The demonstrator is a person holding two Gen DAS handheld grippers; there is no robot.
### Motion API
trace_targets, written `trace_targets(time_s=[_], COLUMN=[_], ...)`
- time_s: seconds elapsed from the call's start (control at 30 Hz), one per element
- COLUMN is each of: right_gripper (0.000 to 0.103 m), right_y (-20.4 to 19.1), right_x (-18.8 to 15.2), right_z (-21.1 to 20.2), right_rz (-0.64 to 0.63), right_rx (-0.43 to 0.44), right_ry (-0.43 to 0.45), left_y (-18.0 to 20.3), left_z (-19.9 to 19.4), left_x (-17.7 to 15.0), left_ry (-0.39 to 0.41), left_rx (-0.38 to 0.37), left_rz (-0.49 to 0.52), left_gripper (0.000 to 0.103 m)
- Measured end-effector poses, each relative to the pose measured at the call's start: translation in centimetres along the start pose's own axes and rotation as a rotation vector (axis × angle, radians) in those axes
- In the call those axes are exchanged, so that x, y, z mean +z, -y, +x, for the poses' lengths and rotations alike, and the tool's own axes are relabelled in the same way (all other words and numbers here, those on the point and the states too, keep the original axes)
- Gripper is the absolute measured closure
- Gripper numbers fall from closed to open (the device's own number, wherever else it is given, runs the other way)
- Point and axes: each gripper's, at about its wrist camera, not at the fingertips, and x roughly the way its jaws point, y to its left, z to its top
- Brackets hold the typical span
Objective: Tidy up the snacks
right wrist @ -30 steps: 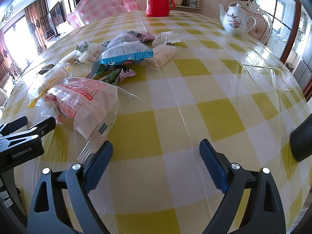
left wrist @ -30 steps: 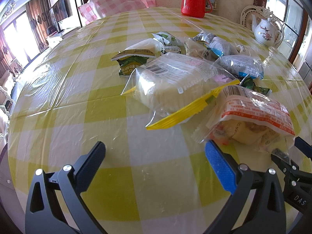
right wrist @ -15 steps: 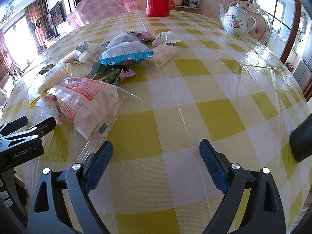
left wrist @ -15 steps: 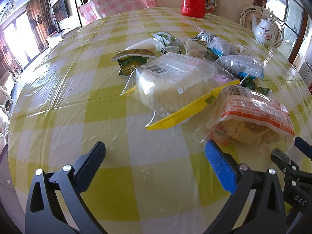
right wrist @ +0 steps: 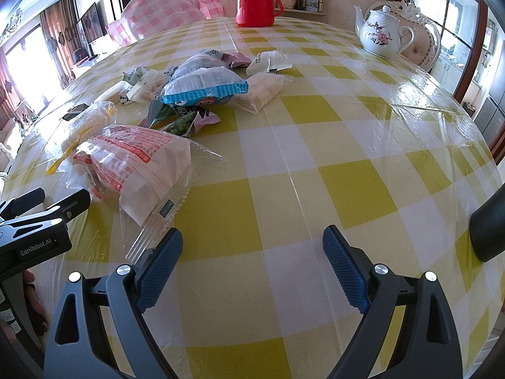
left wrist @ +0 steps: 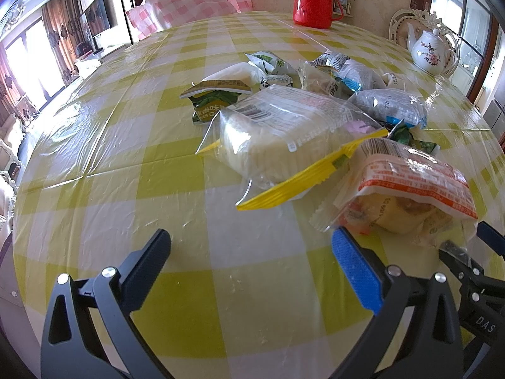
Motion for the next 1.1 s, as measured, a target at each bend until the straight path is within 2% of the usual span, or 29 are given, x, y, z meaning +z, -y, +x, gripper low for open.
trace_targets(time_s=[0.5,0.7,0.77,0.9,1.0,1.1], right_gripper=[0.016,0.016,0.016,0.016,0.016,0.016], right_y=[0.0,-0.2,0.1,0.7,0.1,-1.9], right_x=[0.0,-0.6,-1.1,-1.6,-0.4,1.7], right_z=[-0.1,-0.9,-2.0,-4.2,-5.3,-5.4], right_rz=[-0.009,-0.181,-0.19,-0.234,-0.287,-0.382], right_rx=[0.005,0.122,0.142,0.197,0.256,0.274], right_ry=[-0.001,-0.043,-0.025,0.106,0.158,0.167], left_y=[-0.5,-0.8,-1.2,-1.1,-1.2,-1.1], left_z=[-0.6,-1.1,-1.2,-1.2,-1.2,-1.2], left_x=[-1.0,-1.7,-1.7,-1.8,-1.8,-1.7], left_ry=[-0.001,-0.008,-0.007,-0.003,-0.002,-0.001], left_rx=[-0.021,-0.07,-0.067,-0.056,-0.055,-0.053], left_rz=[0.028,0.093,0.084,0.079,0.076,0.073], left_gripper=[0.001,0.001,0.001,0.001,0.001,0.001])
